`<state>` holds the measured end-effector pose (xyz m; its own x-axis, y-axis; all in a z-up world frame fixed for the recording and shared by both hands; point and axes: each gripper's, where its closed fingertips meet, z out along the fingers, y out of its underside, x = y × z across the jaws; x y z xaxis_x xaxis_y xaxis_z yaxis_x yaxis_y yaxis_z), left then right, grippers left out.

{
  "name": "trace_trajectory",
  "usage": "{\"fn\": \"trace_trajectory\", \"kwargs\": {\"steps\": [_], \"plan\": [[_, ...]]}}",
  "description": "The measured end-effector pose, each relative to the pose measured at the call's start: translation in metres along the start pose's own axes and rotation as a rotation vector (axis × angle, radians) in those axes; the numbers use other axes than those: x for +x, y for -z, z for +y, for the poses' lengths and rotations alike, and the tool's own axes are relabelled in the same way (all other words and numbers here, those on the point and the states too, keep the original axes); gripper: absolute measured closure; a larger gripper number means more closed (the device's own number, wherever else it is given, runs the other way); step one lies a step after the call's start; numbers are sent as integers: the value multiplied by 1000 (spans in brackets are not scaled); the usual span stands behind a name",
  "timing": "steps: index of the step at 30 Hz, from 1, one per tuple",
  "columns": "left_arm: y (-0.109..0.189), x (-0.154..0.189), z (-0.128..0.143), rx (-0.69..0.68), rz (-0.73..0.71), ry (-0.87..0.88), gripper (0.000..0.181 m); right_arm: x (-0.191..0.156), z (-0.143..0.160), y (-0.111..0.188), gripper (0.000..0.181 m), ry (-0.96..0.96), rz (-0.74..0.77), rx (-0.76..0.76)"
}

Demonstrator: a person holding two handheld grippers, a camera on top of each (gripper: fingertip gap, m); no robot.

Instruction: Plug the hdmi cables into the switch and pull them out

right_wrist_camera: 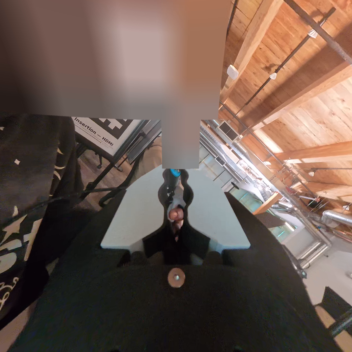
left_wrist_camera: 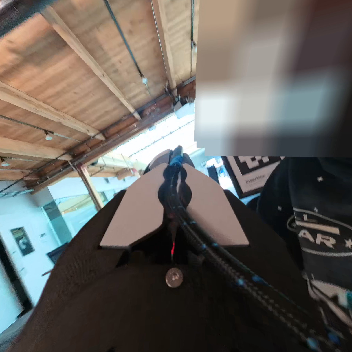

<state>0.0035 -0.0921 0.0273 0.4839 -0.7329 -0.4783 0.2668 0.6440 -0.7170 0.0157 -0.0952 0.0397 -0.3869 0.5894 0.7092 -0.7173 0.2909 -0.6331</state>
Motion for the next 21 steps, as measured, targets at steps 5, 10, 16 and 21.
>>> {"fn": "trace_trajectory", "kwargs": {"steps": [5, 10, 16, 21], "plan": [[17, 6, 24, -265, 19, -124, 173, -15, 28, 18, 169, 41, 45, -248], [24, 9, 40, -461, 43, -242, 173, -24, 49, 40, 147, 203, 151, -602], [26, 20, 48, -540, 91, -245, 173, -35, 47, 40, 151, 526, 211, -735], [23, 30, 54, -560, 129, -194, 172, -44, 49, 38, 169, 699, 211, -736]]}}
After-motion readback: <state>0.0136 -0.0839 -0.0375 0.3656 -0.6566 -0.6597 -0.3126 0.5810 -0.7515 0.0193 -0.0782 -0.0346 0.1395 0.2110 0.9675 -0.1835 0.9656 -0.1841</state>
